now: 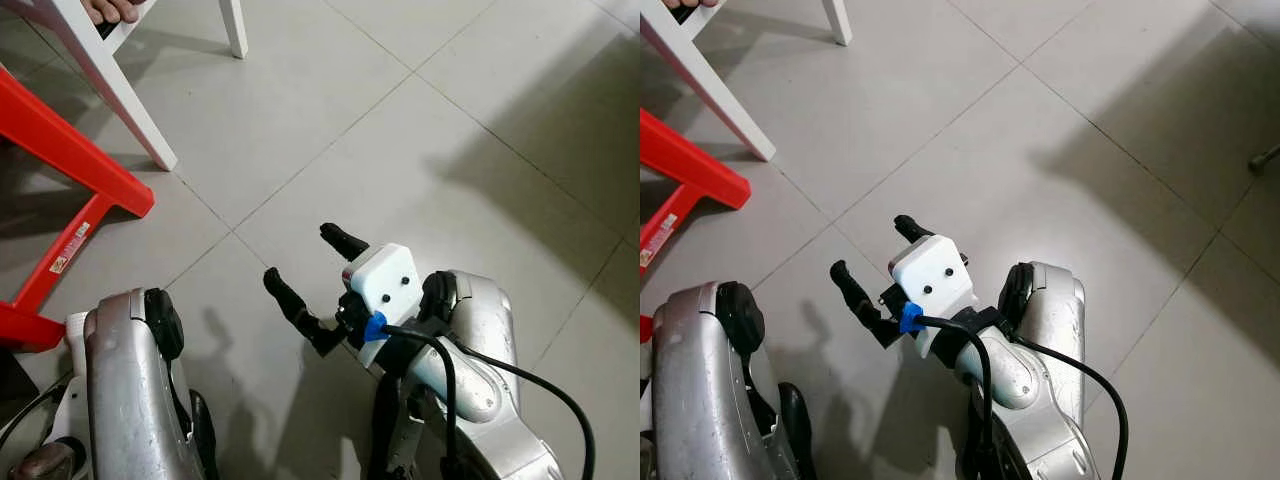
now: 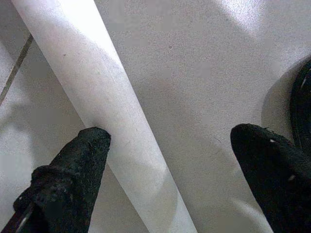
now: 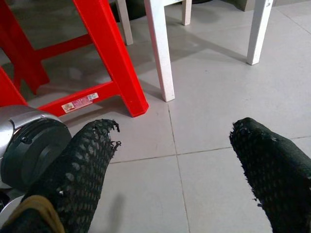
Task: Building children table
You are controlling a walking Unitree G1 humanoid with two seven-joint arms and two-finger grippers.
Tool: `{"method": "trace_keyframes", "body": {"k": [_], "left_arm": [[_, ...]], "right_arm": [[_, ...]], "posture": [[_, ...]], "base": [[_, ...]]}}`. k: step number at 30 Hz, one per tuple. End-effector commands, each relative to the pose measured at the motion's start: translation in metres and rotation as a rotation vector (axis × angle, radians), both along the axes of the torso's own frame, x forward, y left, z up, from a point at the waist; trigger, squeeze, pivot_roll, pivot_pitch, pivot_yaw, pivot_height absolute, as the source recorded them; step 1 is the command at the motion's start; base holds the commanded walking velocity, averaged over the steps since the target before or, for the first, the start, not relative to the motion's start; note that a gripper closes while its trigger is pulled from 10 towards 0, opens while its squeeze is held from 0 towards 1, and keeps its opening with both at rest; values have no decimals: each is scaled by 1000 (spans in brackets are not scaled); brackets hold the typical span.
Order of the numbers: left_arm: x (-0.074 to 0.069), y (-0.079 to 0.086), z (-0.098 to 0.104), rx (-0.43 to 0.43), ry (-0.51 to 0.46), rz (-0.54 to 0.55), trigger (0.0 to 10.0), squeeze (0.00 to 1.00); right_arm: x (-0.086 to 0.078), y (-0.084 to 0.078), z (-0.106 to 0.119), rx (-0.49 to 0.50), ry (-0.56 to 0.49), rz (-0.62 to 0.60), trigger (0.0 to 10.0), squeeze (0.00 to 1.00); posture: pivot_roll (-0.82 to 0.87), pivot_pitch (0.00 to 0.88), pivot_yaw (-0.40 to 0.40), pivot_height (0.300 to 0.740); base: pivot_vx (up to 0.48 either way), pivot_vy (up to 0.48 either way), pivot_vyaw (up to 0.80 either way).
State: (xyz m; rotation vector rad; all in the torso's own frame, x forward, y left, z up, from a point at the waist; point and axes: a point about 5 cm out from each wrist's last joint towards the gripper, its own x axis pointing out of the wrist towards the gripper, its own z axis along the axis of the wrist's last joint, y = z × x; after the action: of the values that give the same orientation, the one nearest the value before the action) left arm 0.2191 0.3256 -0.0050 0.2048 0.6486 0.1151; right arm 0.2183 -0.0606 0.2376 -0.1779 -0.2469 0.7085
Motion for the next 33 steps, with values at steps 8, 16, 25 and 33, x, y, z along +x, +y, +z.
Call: {"method": "trace_keyframes", "body": {"k": [8,16,25,33], "left_arm": [[-20,7,-12,0,85,19,10000,0],[-18,7,-11,8,89,18,10000,0],[-28,8,-17,13,120,34,10000,0],[-44,13,-23,10,156,76,10000,0]], "right_arm": [[-6,4,-6,25,54,31,10000,0],[-6,6,-6,32,60,33,10000,0],[-5,7,-5,30,62,41,10000,0],[-7,8,-6,28,68,51,10000,0]], "posture": [[-114,598,-74,300],[-116,602,-77,300],[-118,607,-78,300],[-127,615,-81,300]], "base": [[0,0,0],[0,0,0],[0,0,0],[0,0,0]]}}
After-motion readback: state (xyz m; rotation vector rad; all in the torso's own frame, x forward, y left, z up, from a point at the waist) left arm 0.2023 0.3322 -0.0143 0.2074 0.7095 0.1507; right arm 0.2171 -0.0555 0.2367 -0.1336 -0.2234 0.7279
